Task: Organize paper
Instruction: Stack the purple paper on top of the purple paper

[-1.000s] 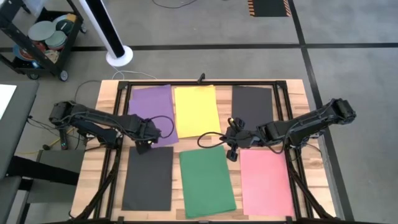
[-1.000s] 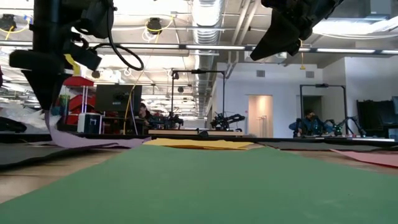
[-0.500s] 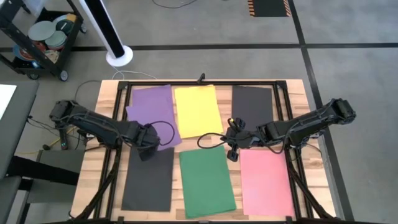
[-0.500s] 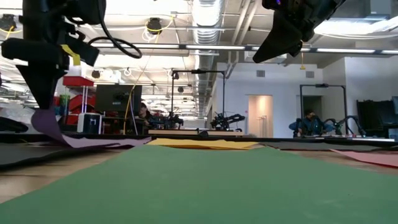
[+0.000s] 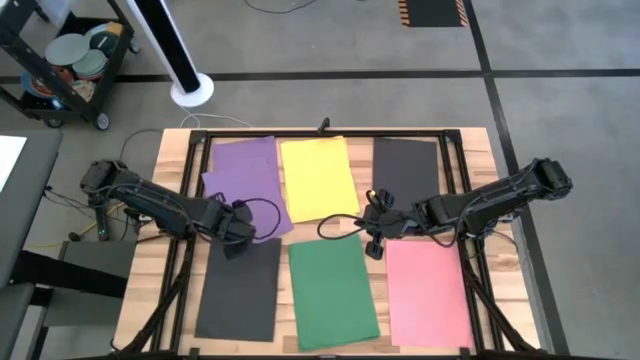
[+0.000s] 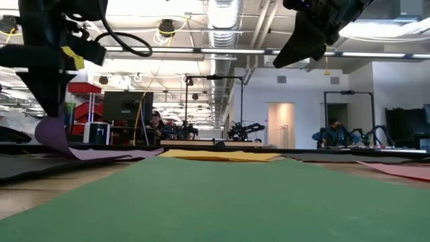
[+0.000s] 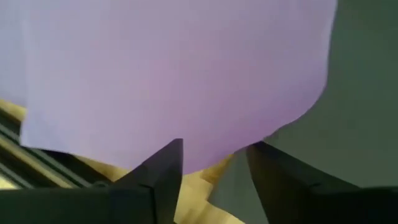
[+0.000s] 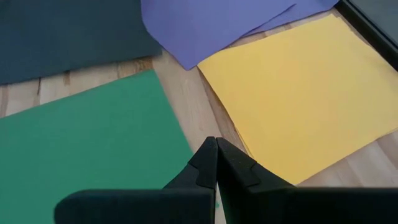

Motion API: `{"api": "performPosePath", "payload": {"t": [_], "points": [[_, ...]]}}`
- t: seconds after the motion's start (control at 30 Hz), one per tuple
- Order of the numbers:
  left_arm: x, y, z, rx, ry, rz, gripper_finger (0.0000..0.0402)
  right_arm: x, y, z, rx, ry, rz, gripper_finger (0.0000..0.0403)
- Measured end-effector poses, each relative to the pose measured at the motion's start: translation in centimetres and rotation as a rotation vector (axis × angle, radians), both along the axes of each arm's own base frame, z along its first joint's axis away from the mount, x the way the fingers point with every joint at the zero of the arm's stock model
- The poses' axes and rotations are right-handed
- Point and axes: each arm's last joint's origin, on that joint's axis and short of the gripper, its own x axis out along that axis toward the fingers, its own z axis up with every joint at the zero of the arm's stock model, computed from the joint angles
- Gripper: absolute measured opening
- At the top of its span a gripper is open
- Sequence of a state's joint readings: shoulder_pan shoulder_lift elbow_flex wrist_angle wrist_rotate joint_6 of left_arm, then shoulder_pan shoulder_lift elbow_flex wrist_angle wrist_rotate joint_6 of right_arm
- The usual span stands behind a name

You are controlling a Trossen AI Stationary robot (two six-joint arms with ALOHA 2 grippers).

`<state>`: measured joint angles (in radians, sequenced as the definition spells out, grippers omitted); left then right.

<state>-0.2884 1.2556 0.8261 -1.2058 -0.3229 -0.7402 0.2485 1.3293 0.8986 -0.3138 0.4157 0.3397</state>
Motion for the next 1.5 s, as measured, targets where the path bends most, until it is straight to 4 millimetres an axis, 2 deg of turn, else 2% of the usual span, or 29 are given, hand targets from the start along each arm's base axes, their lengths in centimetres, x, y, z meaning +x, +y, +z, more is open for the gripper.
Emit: {"api": "performPosePath", "payload": {"t": [0.17, 0.57, 1.07, 1.5], "points": [[0.0, 0.7, 0.0, 0.053, 0.004, 0.024, 0.0188, 0.0, 0.0, 0.0, 0.000, 0.000, 0.000, 0.0000], [-0.5, 1.3, 0.2, 0.127, 0.029, 0.087, 0.0189, 0.0, 0.1, 0.0, -0.006, 0.002, 0.009, 0.0000], [-0.2, 1.0, 0.1, 0.117, 0.049, -0.042, 0.0190, 0.0, 0.1, 0.0, -0.006, 0.001, 0.009, 0.0000], [-0.5, 1.8, 0.3, 0.174, 0.085, -0.030, 0.0190, 0.0, 0.1, 0.0, -0.008, 0.000, 0.007, 0.0000]]}}
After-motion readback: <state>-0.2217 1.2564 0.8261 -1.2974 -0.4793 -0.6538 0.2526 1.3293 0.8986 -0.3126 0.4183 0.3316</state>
